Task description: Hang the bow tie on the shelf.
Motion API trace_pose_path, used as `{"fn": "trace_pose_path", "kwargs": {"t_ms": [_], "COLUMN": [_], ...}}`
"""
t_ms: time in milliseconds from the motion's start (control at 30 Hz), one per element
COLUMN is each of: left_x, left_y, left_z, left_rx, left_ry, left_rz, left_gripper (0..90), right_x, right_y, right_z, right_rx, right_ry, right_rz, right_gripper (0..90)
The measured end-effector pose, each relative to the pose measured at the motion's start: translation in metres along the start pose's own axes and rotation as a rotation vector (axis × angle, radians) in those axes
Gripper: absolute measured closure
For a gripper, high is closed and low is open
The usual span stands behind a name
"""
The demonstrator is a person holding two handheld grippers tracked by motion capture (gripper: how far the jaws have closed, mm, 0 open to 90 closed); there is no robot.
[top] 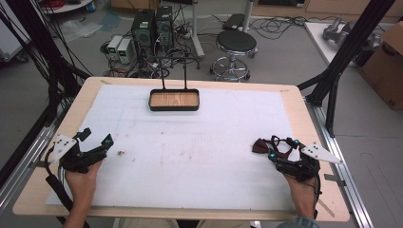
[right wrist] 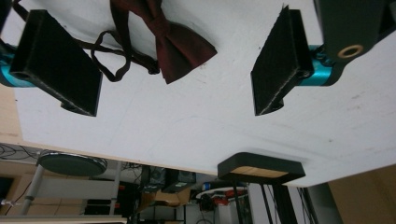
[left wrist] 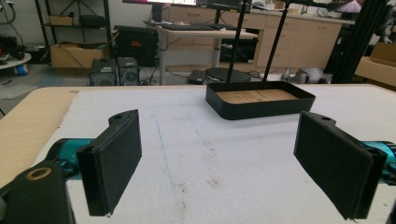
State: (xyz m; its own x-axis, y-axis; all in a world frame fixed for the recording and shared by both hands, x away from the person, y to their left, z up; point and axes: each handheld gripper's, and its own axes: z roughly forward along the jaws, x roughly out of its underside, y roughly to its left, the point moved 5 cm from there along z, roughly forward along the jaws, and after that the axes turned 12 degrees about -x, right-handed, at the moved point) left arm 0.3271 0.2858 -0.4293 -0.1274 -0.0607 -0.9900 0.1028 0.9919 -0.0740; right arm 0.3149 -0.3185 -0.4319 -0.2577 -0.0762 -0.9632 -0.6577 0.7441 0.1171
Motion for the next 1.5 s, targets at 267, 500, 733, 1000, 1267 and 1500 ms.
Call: {"fn": "trace_pose_path", "kwargs": {"t_ms": [267,500,733,1000,1267,1500], "left_x": [0.0,-0.001,-0.001,-0.001,0.0,0.0], "left_y": [-0.003,-0.005,-0.004,-0.004,-0.004,-0.004], "left_z": [0.003,0.004,0.003,0.003,0.004,0.004], "left_rx": [0.008,0.011,0.011,0.009,0.011,0.009], "left_ry": [0.004,-0.002,-0.004,-0.001,0.0,0.001], "left_rz": [0.008,0.004,0.002,0.003,0.003,0.002], "left_gripper": [15.6,15.9,15.8,15.9,15.9,15.9], "right_x": [0.001,0.005,0.013,0.025,0.031,0.036], "right_y": [-0.015,-0.016,-0.019,-0.022,-0.03,-0.033], "right_z": [0.007,0.014,0.023,0.034,0.038,0.04], "right_rx": [-0.024,-0.065,-0.092,-0.101,-0.096,-0.096], "right_ry": [0.111,0.184,0.258,0.348,0.409,0.444], "right_rz": [-0.048,-0.105,-0.115,-0.128,-0.14,-0.128], "right_gripper": [22.6,35.7,47.8,56.7,62.8,62.5]}}
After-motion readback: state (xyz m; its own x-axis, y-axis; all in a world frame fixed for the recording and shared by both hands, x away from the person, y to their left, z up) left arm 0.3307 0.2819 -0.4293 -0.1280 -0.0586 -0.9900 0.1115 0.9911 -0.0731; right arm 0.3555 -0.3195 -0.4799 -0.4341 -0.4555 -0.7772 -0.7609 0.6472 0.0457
